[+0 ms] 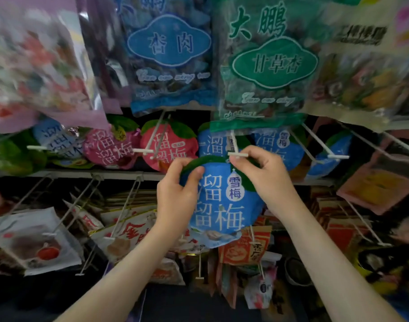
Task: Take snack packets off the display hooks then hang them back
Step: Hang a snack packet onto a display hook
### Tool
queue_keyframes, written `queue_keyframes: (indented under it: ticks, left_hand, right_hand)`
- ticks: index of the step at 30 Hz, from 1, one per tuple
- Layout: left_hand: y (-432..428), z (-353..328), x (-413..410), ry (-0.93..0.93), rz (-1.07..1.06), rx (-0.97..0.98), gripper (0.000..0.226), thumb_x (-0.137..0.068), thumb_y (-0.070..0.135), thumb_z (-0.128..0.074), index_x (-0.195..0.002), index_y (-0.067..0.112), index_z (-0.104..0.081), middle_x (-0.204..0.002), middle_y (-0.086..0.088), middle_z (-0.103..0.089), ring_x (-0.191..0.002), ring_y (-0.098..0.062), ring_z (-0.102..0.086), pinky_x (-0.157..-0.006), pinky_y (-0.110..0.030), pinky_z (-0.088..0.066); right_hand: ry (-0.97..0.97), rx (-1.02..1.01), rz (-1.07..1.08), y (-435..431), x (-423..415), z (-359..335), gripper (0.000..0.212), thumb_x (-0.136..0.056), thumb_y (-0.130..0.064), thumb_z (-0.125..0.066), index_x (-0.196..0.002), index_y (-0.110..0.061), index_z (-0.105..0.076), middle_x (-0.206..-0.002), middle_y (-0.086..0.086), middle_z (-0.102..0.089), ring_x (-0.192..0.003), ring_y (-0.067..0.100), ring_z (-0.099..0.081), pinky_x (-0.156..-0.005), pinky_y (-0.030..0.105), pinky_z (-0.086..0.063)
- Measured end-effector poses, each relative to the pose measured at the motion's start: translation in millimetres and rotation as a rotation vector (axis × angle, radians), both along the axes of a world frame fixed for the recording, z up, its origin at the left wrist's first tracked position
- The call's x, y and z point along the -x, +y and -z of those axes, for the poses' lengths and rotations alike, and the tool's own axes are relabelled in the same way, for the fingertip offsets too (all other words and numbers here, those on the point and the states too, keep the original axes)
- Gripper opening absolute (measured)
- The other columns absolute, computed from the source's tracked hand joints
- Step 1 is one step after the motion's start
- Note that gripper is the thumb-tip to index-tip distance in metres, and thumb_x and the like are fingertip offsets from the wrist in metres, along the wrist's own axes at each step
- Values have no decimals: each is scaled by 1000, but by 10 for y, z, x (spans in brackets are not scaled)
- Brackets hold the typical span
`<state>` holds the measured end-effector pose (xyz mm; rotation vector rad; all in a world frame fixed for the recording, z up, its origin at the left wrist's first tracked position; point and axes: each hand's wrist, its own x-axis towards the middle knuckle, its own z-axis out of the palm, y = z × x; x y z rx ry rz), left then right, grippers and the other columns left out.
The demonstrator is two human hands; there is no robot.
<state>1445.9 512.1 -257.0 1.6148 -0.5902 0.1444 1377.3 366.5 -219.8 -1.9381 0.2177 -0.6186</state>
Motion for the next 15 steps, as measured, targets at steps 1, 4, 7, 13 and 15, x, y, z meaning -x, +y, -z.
queue_keyframes:
  ticks: [1, 4, 7, 13, 15]
  left_hand:
    - [-1, -17, -17, -9, 5, -6, 19, -92, 19, -56, -79, 32, -50, -74, 8, -57, -66, -19, -53, -57, -35, -42]
    - [-4, -38, -34, -40, 46, -30, 20, -93, 20, -55, -80, 34, -49, -76, 10, -57, -67, -20, -53, -56, -36, -42]
    - [-22, -19, -38, -52, 81, -42, 18, -93, 21, -54, -81, 34, -49, -76, 16, -58, -68, -13, -55, -55, -29, -43]
    - [-93, 21, -112, -59, 57, -41, 15, -93, 23, -54, -82, 32, -49, -72, 4, -56, -68, -19, -54, -53, -33, -41]
    - [-126, 56, -152, -42, 31, -92, 8, -94, 27, -53, -87, 30, -50, -69, 7, -56, -62, -15, -53, -51, -31, -39]
  right_hand:
    - [-7, -4, 4, 3, -10, 7, 27, -90, -27, -59, -82, -1, -60, -78, 28, -51, -67, 34, -49, -61, 32, -35]
    - [-21, -17, 14, 1, 1, 41, 26, -92, -24, -57, -78, -2, -56, -65, 18, -47, -58, 19, -46, -56, 25, -34]
    - [-33, -44, 64, -10, -2, 106, 21, -91, -20, -57, -76, -5, -57, -61, -2, -51, -59, 8, -51, -56, 17, -38]
    - [-21, -17, 116, -38, -93, 110, 17, -92, -18, -55, -81, -8, -62, -67, 10, -55, -57, 11, -51, -52, 22, -37]
    - [-10, 42, 150, -57, -164, 146, 16, -93, -21, -55, -82, -13, -64, -73, 17, -58, -62, 26, -52, -55, 31, -37]
